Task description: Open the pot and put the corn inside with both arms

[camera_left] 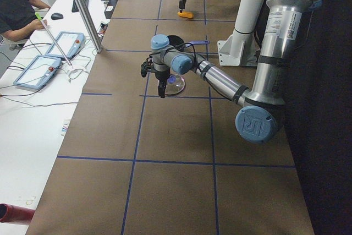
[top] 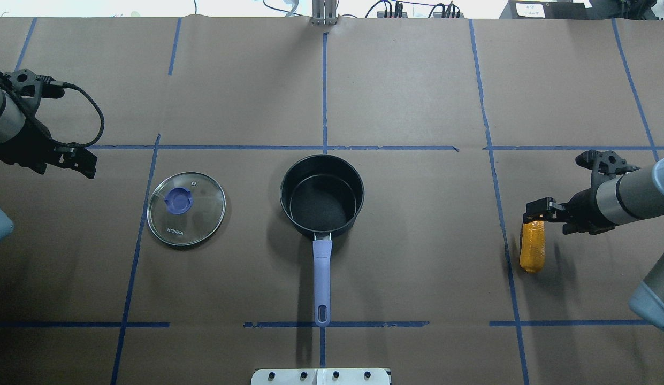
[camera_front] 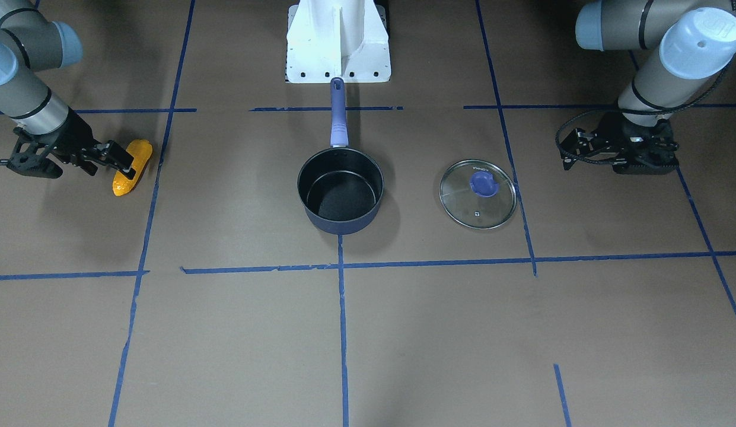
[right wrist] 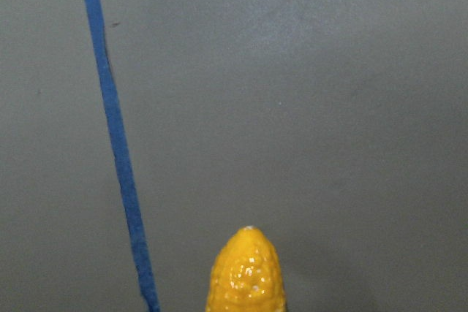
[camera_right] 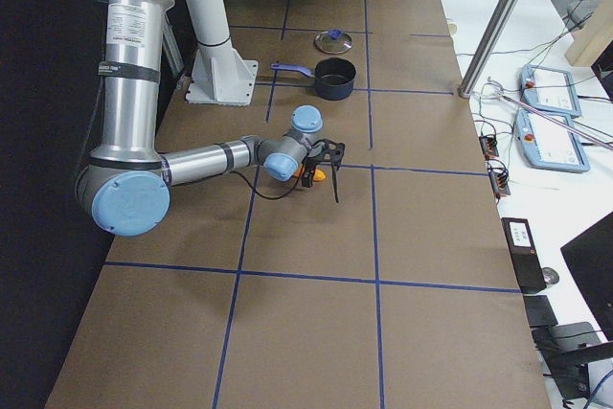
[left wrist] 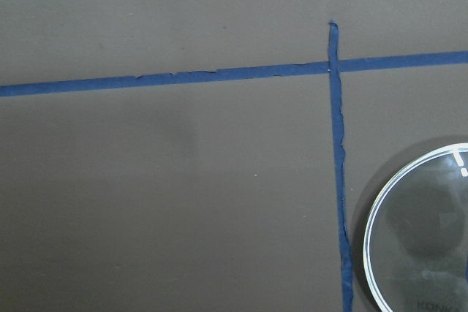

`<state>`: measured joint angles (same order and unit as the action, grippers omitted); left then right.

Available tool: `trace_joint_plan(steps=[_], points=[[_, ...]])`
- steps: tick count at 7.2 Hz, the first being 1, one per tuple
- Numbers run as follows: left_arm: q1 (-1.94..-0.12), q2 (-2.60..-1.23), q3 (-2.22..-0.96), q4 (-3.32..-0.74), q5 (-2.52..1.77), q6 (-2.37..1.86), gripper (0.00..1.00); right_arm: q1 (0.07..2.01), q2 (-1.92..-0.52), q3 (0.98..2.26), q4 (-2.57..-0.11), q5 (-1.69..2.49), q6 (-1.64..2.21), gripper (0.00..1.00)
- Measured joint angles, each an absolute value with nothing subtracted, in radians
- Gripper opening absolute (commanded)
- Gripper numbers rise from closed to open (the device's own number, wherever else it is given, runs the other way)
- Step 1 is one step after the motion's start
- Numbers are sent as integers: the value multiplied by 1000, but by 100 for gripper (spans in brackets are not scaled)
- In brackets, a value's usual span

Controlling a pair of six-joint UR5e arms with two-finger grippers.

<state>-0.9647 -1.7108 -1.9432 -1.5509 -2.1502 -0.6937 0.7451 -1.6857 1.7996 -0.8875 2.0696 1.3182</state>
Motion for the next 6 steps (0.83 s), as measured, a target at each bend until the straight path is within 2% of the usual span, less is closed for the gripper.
trace_joint_plan(steps=[1,2,3,6], points=[[-968,-1710,-1945,-1551,-2153,-690,100,718,-1688,1800,-887,2054,1344,83],[-969,-1709,-1946,-1550,-2153,-689,100,695,-1688,1801,-887,2040,1357,25],[-969,-1709,-1946,-1550,-2154,-689,100,677,-1688,1805,-887,2023,1366,1],[-972,-1708,-1947,-1548,-2155,-689,100,669,-1697,1846,-888,2015,1381,0]])
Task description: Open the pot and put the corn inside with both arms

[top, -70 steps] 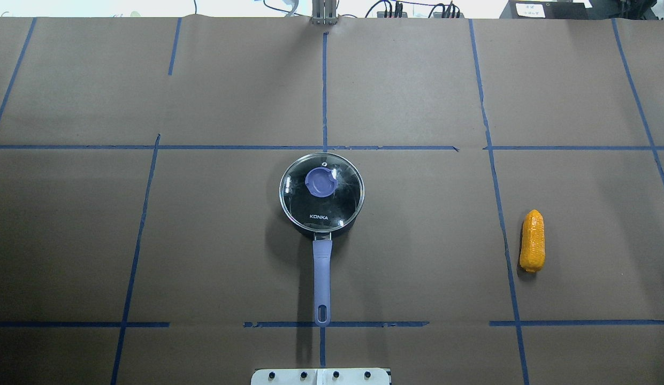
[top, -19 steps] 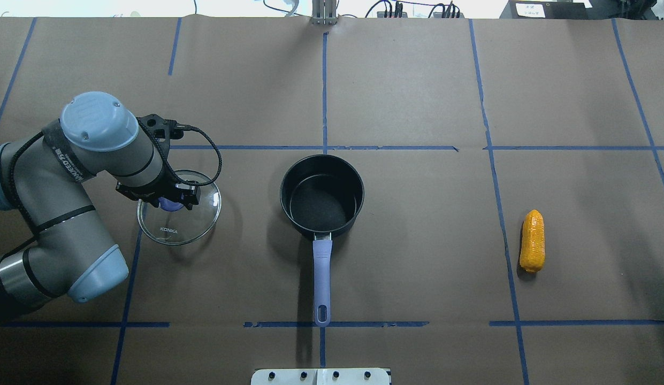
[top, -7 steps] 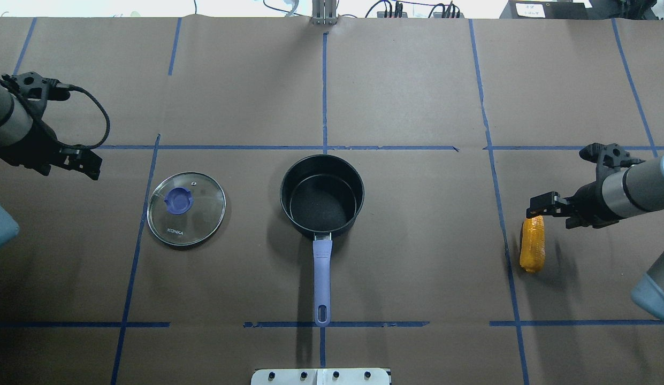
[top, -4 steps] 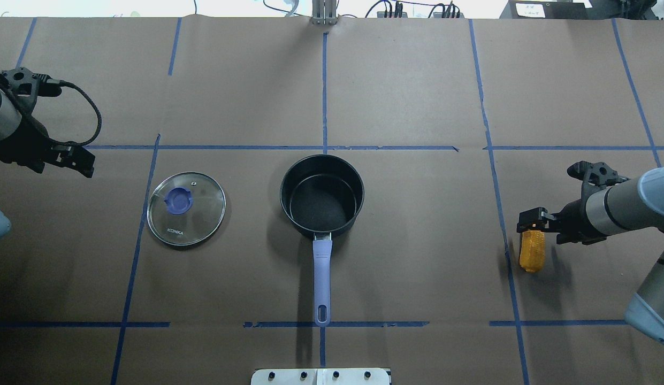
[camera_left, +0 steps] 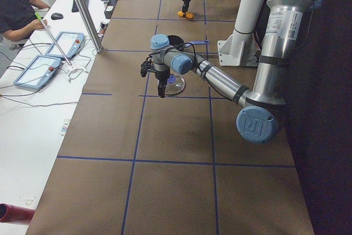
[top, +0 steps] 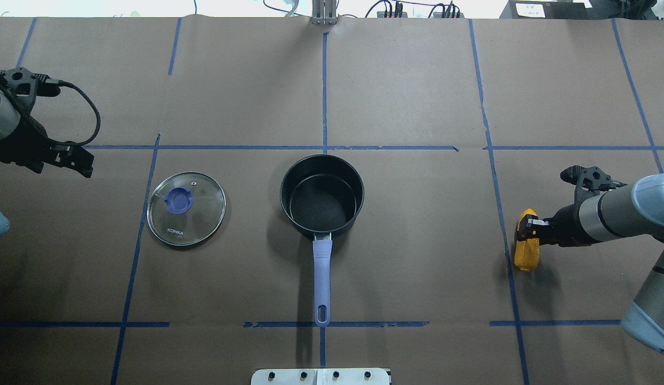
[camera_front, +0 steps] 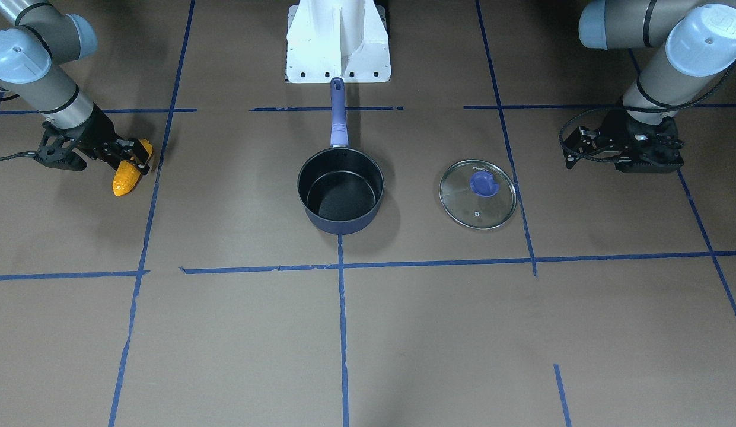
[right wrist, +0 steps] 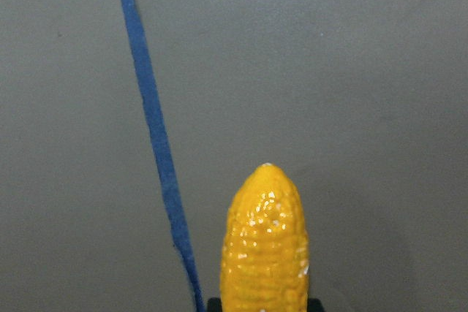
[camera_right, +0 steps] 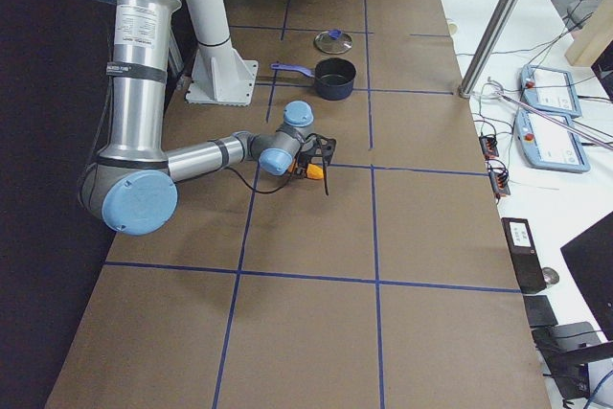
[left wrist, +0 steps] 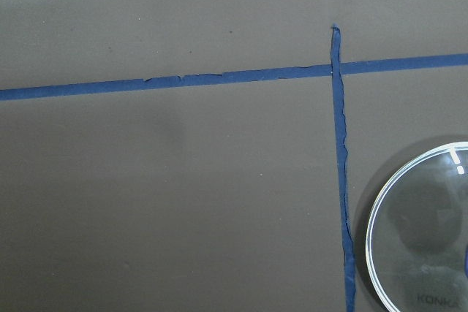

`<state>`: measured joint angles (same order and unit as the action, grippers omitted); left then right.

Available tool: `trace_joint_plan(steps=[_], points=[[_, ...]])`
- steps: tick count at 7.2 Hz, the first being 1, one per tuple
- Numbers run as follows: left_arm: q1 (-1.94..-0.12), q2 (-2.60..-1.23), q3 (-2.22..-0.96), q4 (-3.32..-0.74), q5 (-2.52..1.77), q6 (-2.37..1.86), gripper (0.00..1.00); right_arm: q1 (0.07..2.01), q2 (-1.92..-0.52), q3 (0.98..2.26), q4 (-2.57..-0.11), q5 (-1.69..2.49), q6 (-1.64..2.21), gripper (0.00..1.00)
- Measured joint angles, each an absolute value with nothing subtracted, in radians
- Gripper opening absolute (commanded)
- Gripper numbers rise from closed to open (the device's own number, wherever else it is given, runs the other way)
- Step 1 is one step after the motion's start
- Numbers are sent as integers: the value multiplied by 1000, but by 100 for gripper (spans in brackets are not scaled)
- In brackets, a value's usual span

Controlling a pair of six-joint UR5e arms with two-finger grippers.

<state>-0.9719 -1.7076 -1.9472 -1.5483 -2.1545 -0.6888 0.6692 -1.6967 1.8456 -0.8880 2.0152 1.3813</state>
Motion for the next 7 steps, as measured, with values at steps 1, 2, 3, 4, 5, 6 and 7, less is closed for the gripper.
trace_joint_plan(steps=[1,2,3,4,5,6,7], points=[[-973,-1707,-1948,-1548,-2155,-689,100,668,-1705,1858,-889,2013,1382,0],[-976,-1707,-1950,-1547,-2155,-689,100,667,-1709,1872,-889,2013,1383,0],[-979,-1706,-1955,-1544,-2156,-689,100,665,-1704,1906,-892,2015,1395,0],[-984,-1695,-1963,-1545,-2157,-689,100,663,-1666,1950,-899,2018,1438,0],[-989,-1676,-1973,-1548,-2159,-688,100,657,-1570,1971,-927,2017,1520,0],[-992,-1664,-1983,-1550,-2159,-688,100,643,-1417,1972,-1017,2015,1610,0],[-993,-1659,-1987,-1550,-2160,-688,100,618,-1241,1946,-1150,2002,1674,0]])
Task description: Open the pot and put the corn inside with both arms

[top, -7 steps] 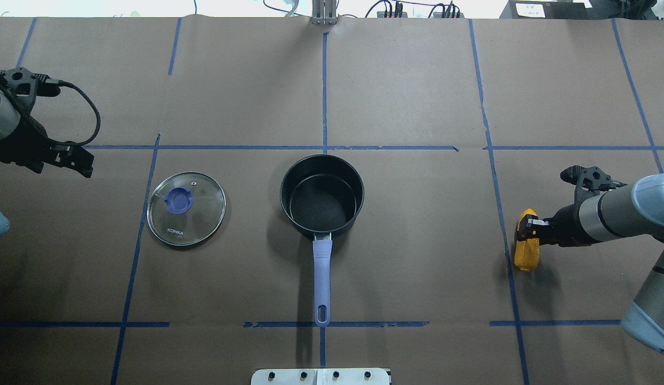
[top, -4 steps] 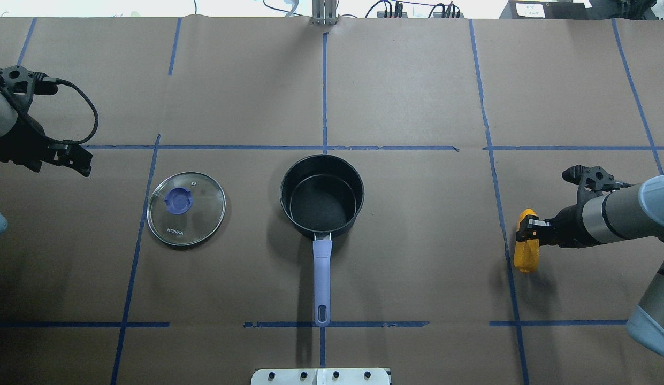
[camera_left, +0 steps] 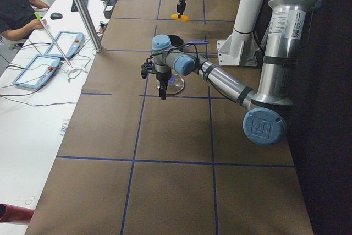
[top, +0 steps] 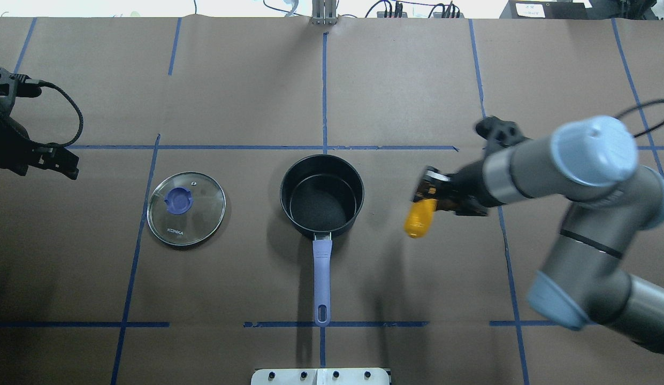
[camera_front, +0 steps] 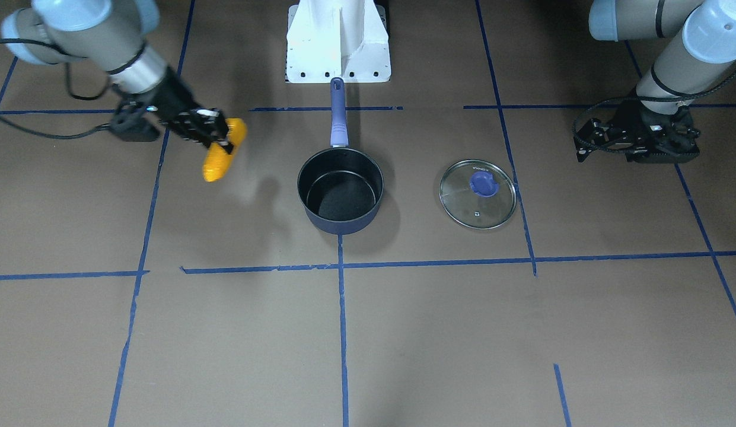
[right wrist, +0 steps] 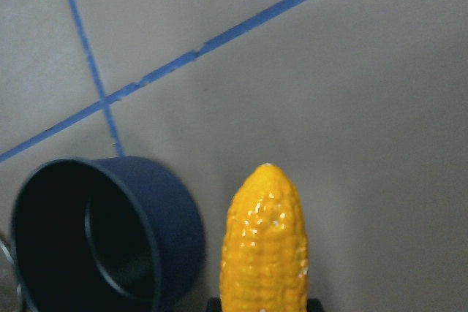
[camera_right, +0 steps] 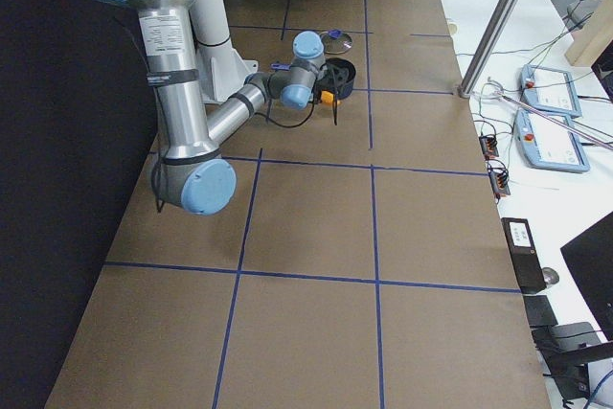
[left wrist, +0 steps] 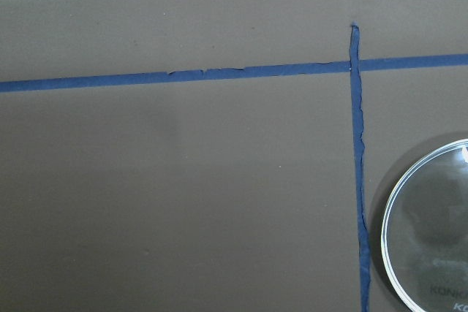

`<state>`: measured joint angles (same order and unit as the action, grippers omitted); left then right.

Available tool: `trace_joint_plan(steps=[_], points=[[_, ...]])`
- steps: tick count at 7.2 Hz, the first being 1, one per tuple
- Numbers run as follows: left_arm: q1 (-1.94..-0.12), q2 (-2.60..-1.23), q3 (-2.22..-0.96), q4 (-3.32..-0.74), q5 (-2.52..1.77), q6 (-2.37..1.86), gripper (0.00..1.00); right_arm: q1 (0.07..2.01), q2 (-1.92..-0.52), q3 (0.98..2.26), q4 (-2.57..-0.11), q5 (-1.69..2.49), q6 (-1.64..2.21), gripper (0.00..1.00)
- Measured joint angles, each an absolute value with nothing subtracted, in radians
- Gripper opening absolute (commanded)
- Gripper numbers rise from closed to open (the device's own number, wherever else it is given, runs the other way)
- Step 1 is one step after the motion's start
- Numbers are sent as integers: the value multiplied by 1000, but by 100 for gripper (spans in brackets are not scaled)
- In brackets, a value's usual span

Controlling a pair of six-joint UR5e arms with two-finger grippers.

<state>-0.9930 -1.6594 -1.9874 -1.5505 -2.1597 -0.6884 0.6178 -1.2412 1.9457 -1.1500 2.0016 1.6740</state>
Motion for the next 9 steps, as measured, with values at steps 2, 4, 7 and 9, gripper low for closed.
trace_joint_plan(steps=[2,4,7,9], points=[[-992,-1659,-1989,-1551,-2160,-689,100,551,-1013,1840,-1282,1923,1749,1],[-991,-1662,-1990,-1551,-2160,-689,100,530,-950,1773,-1300,1889,1761,1],[-991,-1665,-1992,-1551,-2160,-690,100,526,-888,1671,-1301,1860,1760,100],[-991,-1665,-1994,-1551,-2160,-690,100,523,-881,1662,-1302,1859,1755,100]])
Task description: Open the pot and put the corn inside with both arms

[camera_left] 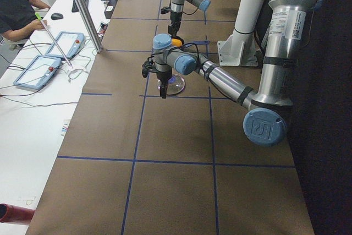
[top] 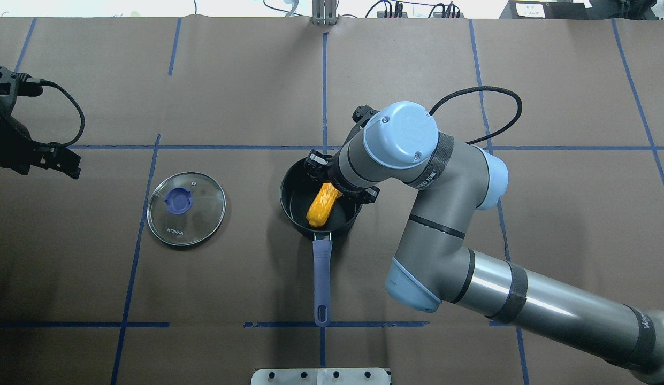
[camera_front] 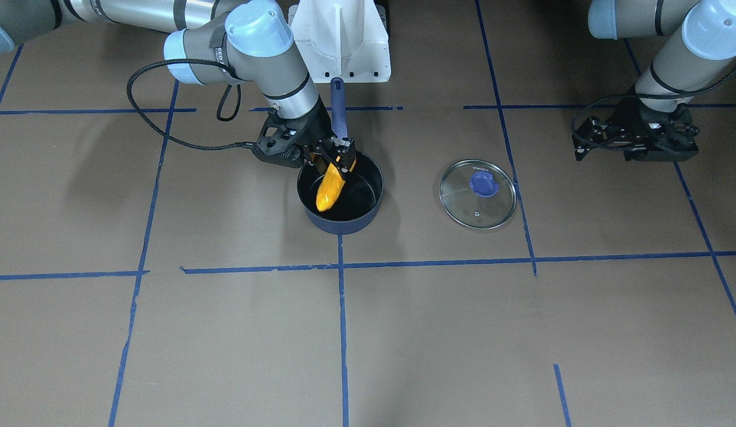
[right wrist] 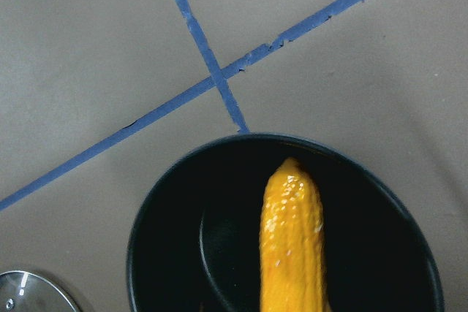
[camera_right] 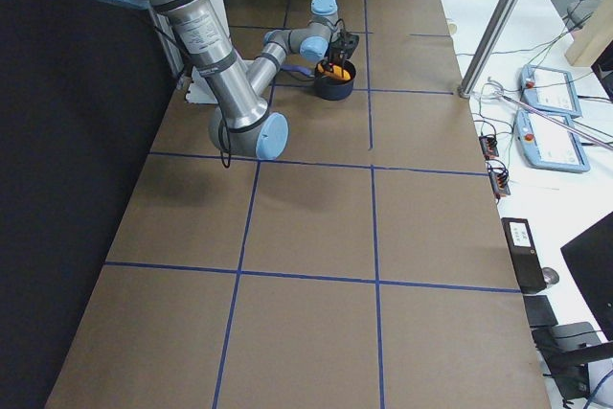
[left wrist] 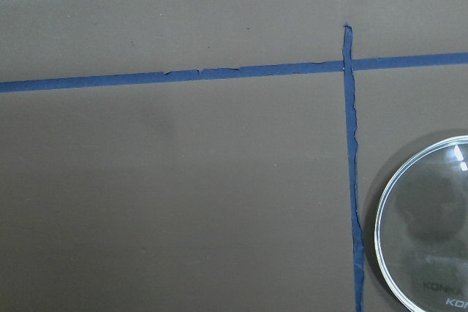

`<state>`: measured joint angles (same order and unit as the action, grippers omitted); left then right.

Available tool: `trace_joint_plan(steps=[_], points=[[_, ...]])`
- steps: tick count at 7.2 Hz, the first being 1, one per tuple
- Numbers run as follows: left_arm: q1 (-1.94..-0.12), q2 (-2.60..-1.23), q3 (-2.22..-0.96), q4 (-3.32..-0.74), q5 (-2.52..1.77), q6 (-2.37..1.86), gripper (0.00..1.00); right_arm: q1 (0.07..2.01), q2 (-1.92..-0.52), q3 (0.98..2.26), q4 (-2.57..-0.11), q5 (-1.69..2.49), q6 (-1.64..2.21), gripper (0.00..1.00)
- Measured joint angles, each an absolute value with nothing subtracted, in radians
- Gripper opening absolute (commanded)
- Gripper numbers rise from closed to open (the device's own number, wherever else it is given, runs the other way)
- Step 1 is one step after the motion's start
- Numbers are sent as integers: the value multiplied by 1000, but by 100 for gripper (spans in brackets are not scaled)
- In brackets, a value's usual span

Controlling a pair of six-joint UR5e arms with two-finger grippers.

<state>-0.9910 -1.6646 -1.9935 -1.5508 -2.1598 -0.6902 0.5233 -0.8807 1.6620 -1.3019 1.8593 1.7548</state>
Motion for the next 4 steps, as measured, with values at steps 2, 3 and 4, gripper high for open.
trace_joint_plan(steps=[2,3,4], points=[[-992,-1660,-1994,-1552,-2160,-673,100,565,-906,1692,-1303,1929,1715,100],[-1001,-1657,-1993,-1549,-2161,-629,100,650,-962,1722,-1306,2051,1650,100],[-1023,-1649,-1992,-1544,-2169,-561,100,766,-1046,1751,-1307,2183,1533,100]])
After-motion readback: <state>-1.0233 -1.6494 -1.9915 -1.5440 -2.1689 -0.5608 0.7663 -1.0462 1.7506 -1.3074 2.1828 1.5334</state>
